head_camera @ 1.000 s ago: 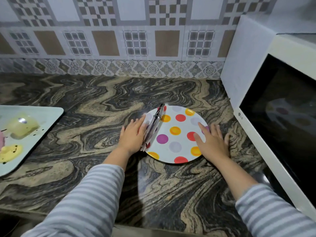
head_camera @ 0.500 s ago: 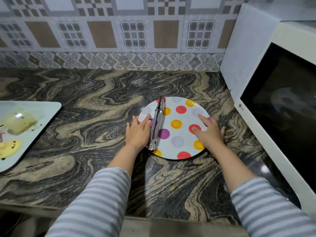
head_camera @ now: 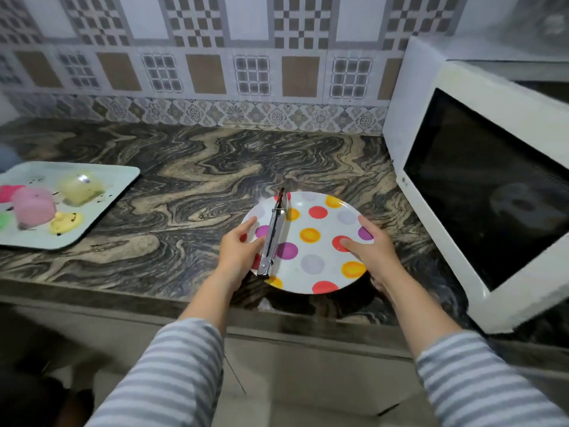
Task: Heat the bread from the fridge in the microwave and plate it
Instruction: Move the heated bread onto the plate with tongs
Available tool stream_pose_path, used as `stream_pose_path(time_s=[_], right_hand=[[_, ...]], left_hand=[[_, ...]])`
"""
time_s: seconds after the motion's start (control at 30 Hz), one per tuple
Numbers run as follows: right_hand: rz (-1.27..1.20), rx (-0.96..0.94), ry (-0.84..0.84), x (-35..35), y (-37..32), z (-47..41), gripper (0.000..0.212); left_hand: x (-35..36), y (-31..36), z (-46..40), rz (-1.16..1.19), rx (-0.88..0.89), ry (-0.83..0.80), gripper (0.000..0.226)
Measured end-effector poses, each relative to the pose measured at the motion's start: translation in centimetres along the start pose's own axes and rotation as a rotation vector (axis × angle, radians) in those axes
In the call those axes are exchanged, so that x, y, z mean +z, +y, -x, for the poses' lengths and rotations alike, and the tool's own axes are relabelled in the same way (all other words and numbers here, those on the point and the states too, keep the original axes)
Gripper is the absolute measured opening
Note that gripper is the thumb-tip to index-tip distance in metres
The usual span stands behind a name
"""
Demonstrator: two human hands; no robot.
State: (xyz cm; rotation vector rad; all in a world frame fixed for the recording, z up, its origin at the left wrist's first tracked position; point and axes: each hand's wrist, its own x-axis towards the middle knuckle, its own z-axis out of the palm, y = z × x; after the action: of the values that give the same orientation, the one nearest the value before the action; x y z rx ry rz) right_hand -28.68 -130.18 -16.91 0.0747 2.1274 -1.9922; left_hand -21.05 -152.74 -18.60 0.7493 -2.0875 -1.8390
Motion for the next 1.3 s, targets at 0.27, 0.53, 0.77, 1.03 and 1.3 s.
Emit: stream_pose_path(time_s=[0.27, 0.53, 0.77, 1.03, 1.3], right_hand=[[0.005, -0.019, -0.185, -5.5, 1.4, 8.2, 0.066], [0.047, -0.017, -0.28, -12.0, 3.8, 17.0, 0.069], [0.012, -0.021, -0.22, -16.9, 5.8, 23.6, 0.069], [0.01, 0.024, -0.084, -25.2, 9.2, 28.8, 0.075], [0.019, -0.003, 0.037, -35.9, 7.7, 28.7, 0.075]], left_hand=[[1.2, -1.7, 12.7, 0.006, -0.006, 0.15, 0.061], [3.4, -3.2, 25.4, 0.042, -0.046, 0.205, 0.065], [5.4, -4.1, 32.7, 0.02, -0.034, 0.196, 0.063], [11.2, -4.7, 39.5, 0.031, -0.053, 0.074, 0.064], [21.1, -1.2, 41.5, 0.026, -0.011, -0.039, 0.064]])
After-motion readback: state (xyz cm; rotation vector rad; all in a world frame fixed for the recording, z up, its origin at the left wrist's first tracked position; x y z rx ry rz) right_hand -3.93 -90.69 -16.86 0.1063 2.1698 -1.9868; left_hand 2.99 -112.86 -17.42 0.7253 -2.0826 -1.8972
